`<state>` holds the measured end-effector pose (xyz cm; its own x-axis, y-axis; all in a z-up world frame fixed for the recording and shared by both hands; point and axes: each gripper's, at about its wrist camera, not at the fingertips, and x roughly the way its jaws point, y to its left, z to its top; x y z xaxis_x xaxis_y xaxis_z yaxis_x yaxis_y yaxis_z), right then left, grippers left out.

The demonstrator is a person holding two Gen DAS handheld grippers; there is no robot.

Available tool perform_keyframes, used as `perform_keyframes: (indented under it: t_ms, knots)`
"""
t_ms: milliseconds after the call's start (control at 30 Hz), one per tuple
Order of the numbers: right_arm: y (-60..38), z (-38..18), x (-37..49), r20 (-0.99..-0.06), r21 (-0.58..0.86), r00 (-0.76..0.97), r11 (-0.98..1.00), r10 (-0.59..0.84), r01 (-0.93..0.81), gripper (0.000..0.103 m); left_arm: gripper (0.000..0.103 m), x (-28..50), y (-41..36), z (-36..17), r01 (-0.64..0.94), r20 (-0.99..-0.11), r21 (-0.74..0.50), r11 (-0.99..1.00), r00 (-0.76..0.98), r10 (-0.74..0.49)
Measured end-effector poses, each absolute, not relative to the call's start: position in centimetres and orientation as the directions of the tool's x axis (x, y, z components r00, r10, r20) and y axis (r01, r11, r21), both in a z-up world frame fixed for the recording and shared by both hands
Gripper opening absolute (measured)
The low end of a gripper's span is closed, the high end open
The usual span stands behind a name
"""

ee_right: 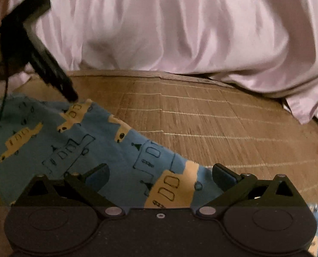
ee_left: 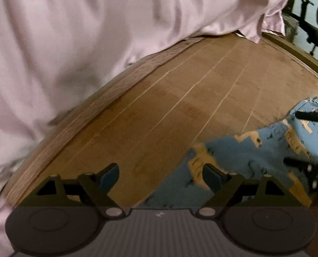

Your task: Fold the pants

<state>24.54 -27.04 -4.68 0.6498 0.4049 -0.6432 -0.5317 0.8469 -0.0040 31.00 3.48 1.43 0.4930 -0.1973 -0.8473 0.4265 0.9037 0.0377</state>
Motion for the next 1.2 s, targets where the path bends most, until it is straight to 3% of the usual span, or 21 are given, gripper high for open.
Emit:
perform_keyframes:
  t_ms: [33,167,267,333,367,500,567,833,933,1033,1100,1200]
  knots:
    - [-27.5,-4.7,24.5,-0.639,0.018,0.648,0.851,0.414,-0.525,0.102,0.088,31.6,2.8,0.8,0.436,-0.853,0.030,0.899,0.481,-0.205]
    - [-28.0,-5.1,24.1,-0.643,0.045,0.633,0.847,0.431,-0.530,0.101,0.054,33.2,1.2,-1.6,0.519,-0.893,-0.020,0.855,0.374,-0.248]
    - [-27.8,-5.1,24.0,-0.643,0.033,0.632,0.839,0.433,-0.543,0.098,0.051,33.6,0.9,-2.7,0.522,-0.902,-0.018,0.853,0.360,-0.240]
    - [-27.7,-5.3,24.2,-0.648,0.039,0.627,0.840,0.433,-0.540,0.097,0.032,33.9,0.9,-2.6,0.507,-0.892,-0.050,0.861,0.364,-0.266]
    - [-27.6,-5.4,24.3,-0.657,0.039,0.624,0.845,0.424,-0.534,0.097,0.017,34.1,0.9,-2.5,0.502,-0.891,-0.076,0.862,0.353,-0.284]
    - [-27.9,-5.8,24.4,-0.673,0.042,0.634,0.875,0.381,-0.482,0.098,0.008,33.8,0.4,-2.4,0.488,-0.885,-0.045,0.871,0.385,-0.262]
    - [-28.0,-5.8,24.4,-0.674,0.015,0.655,0.894,0.340,-0.448,0.102,0.007,33.3,-0.1,-2.4,0.478,-0.876,0.015,0.878,0.429,-0.219]
    - [-29.6,-5.0,25.3,-0.681,-0.081,0.703,0.932,0.207,-0.353,0.102,0.009,32.8,-1.6,-2.6,0.500,-0.869,0.159,0.851,0.481,-0.120]
    - [-31.8,-4.1,26.1,-0.673,-0.132,0.730,0.953,0.117,-0.274,0.102,0.018,33.0,-1.8,-1.9,0.479,-0.870,0.137,0.867,0.477,-0.126]
    - [-35.2,-3.2,26.5,-0.689,-0.094,0.724,0.984,0.047,-0.153,0.102,0.031,33.5,-2.6,-1.0,0.480,-0.858,0.092,0.872,0.482,-0.175]
    - [-37.5,-2.8,26.2,-0.706,-0.080,0.708,0.996,-0.024,-0.046,0.102,0.064,34.0,-4.4,-0.2,0.515,-0.836,0.078,0.854,0.500,-0.225]
    - [-40.6,-2.2,24.1,-0.723,-0.103,0.674,0.988,-0.154,0.115,0.102,0.066,35.4,-9.0,0.7,0.624,-0.819,0.028,0.781,0.463,-0.341]
